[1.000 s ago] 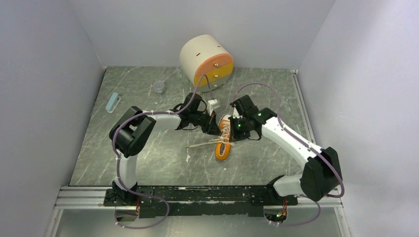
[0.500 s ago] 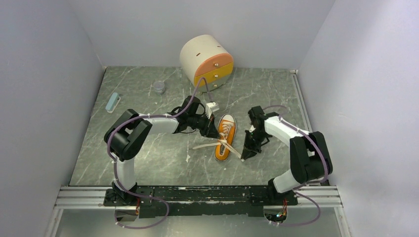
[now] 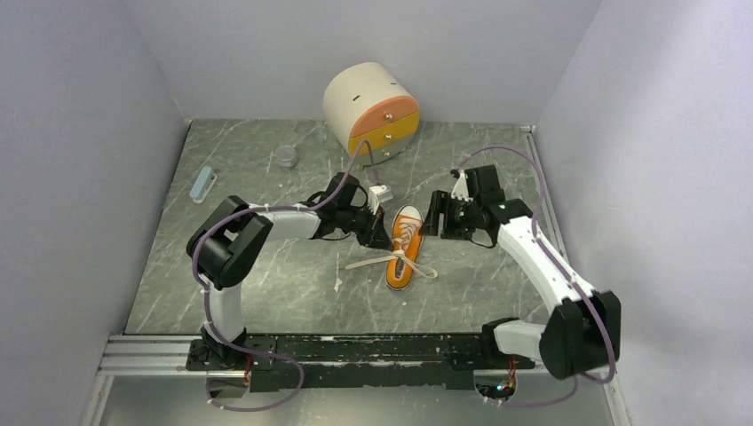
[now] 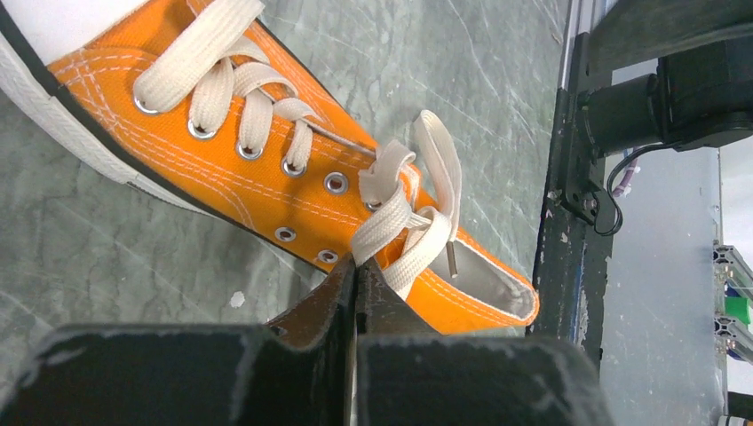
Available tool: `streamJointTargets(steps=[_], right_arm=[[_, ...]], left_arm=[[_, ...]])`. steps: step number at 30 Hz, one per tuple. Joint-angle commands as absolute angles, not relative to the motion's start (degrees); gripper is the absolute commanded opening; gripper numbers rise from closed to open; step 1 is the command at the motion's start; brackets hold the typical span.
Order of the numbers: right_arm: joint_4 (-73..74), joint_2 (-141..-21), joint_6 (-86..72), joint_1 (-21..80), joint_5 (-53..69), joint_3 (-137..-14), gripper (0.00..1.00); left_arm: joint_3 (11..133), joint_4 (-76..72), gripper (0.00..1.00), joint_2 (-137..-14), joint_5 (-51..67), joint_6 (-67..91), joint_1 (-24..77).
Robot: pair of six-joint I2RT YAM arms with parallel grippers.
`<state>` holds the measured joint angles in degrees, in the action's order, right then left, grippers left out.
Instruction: Tie the shoes
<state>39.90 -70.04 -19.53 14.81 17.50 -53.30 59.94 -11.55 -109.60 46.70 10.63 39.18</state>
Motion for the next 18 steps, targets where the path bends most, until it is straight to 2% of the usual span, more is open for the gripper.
streamJointTargets(steps=[1, 5, 10, 18], right_arm=[[30.1, -77.3, -21.4, 14.1, 25.9, -51.0, 0.69], [32.1, -76.3, -32.2, 14.0, 23.0, -46.2, 0.65], [38.9, -75.1, -40.0, 14.0, 12.1, -42.6, 0.57], [33.8, -74.5, -45.6, 14.3, 11.5, -36.3, 0.52]], left_arm=[[61.9, -9.5, 0.05, -107.8, 47.6, 9.0, 38.7], [62.4, -8.8, 0.05, -107.9, 47.7, 8.7, 38.7], [61.9, -9.2, 0.05, -107.7, 47.9, 9.1, 38.7], [62.4, -9.1, 0.05, -108.0, 48.5, 9.4, 38.7]])
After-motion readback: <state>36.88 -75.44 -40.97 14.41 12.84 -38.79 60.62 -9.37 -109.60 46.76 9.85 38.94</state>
